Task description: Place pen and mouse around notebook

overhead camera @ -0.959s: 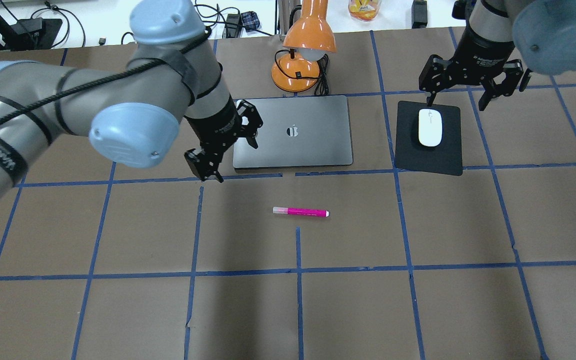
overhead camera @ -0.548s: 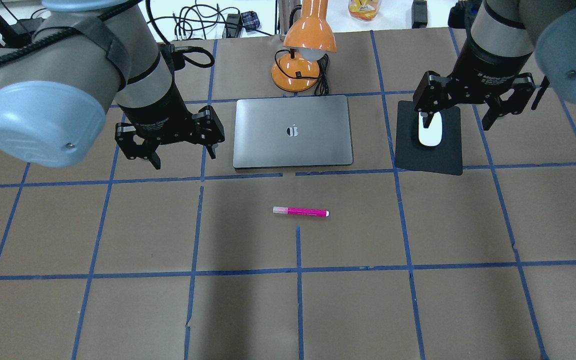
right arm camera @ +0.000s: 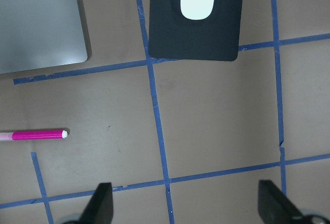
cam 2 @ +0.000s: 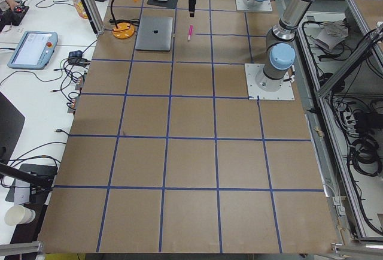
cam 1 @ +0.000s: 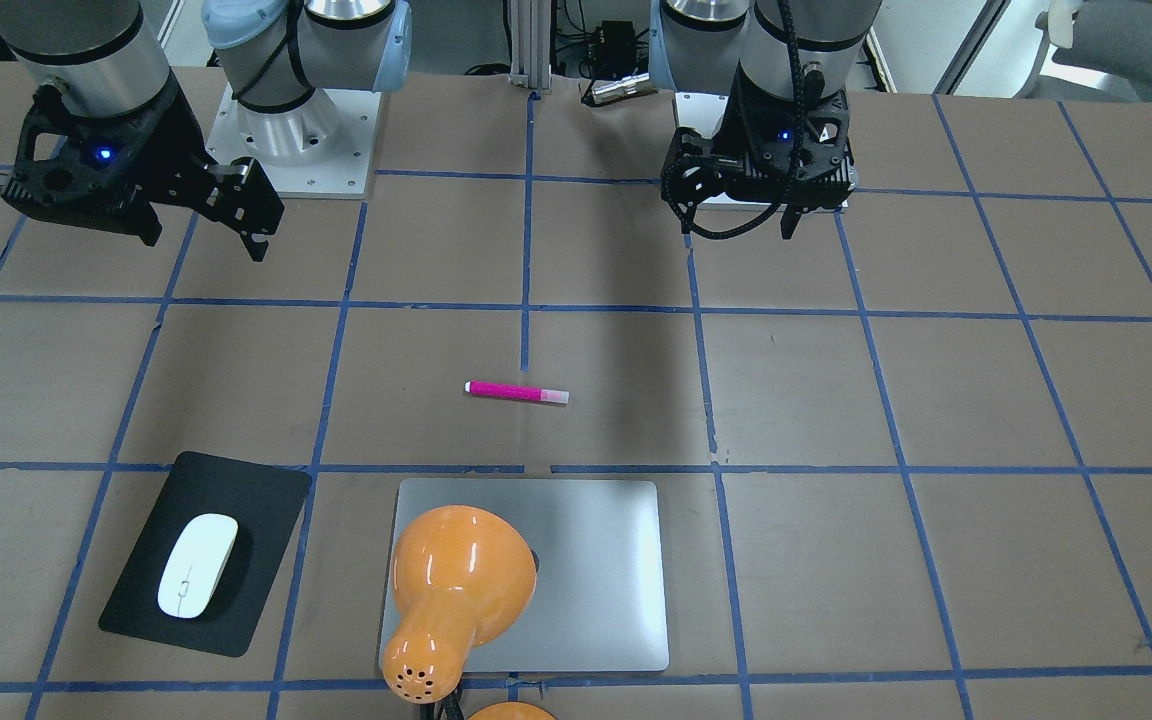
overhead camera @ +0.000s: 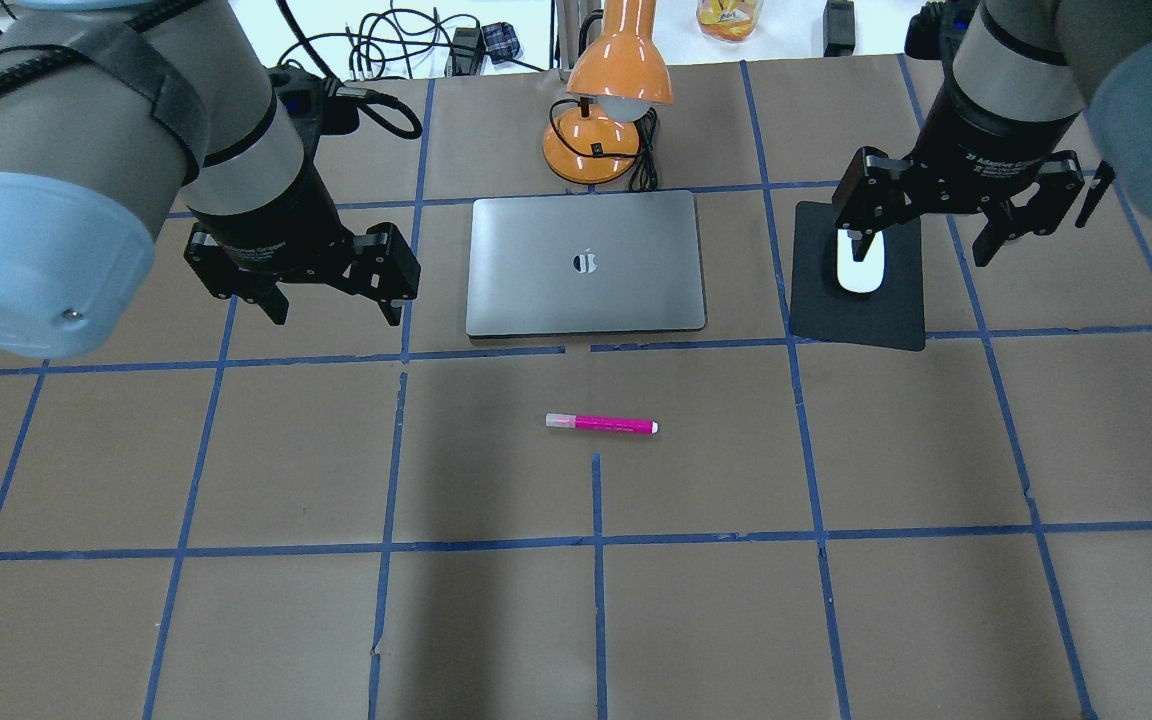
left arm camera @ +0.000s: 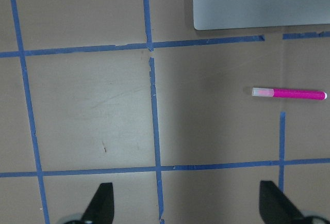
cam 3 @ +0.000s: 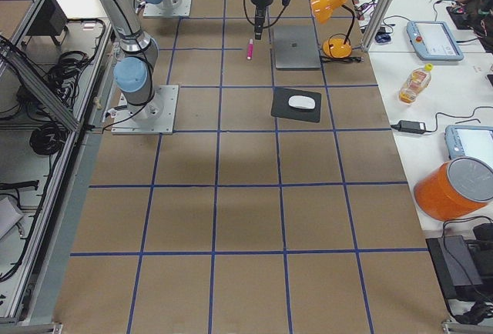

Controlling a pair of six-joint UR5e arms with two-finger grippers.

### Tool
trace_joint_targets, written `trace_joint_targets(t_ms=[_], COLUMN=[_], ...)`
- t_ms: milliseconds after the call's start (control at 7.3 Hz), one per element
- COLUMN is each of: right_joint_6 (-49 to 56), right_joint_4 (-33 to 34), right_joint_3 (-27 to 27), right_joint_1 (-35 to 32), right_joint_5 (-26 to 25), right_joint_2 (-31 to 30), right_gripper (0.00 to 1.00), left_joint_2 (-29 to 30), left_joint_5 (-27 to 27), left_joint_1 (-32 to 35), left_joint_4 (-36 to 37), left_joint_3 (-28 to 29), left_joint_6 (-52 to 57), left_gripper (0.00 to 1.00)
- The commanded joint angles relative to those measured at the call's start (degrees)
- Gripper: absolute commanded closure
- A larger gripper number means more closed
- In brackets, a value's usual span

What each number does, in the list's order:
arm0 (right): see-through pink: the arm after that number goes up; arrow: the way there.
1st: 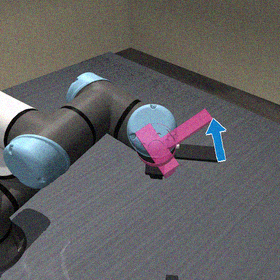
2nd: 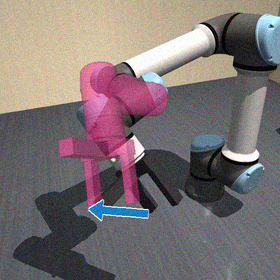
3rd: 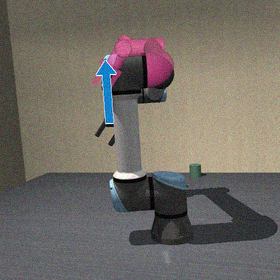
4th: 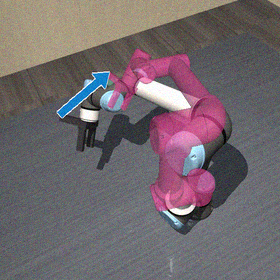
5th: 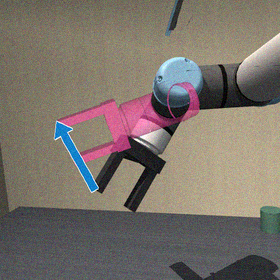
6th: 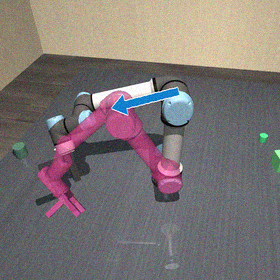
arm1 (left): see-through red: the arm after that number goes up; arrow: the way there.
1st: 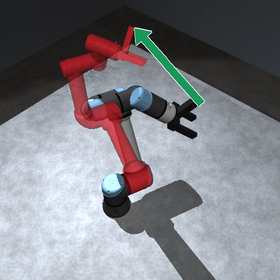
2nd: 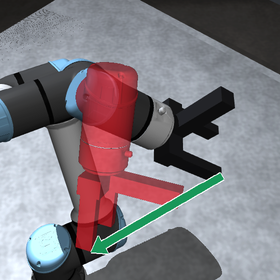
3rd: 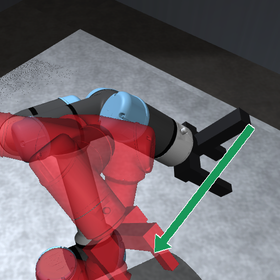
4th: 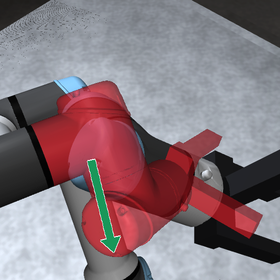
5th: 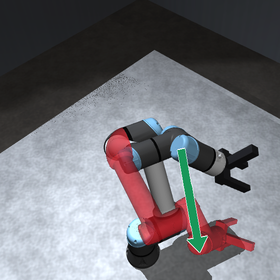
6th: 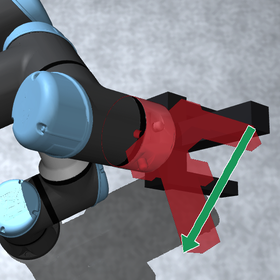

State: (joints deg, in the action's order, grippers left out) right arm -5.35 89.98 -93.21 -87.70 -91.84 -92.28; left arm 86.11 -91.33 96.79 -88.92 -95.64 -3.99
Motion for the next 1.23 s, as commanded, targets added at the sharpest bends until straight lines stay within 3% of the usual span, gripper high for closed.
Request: trace_joint_targets(t_ms=[0,1096], right_joint_6=[-0.01,0.08], right_joint_4=[-0.33,-1.04], right_joint_3=[0.04,-0.04], right_joint_1=[0.07,0.07], right_joint_5=[0.43,0.88], right_joint_2=[-0.18,-0.89], right_gripper=[0.0,0.0], left_joint_2=[-0.42,-0.77], left_joint_5=[0.1,-0.25], left_joint_1=[-0.02,-0.38], left_joint_4=[-0.02,0.07], left_joint_3=[-0.34,-0.42], left_joint_6=[-2.6,-2.17], left_gripper=[0.0,0.0])
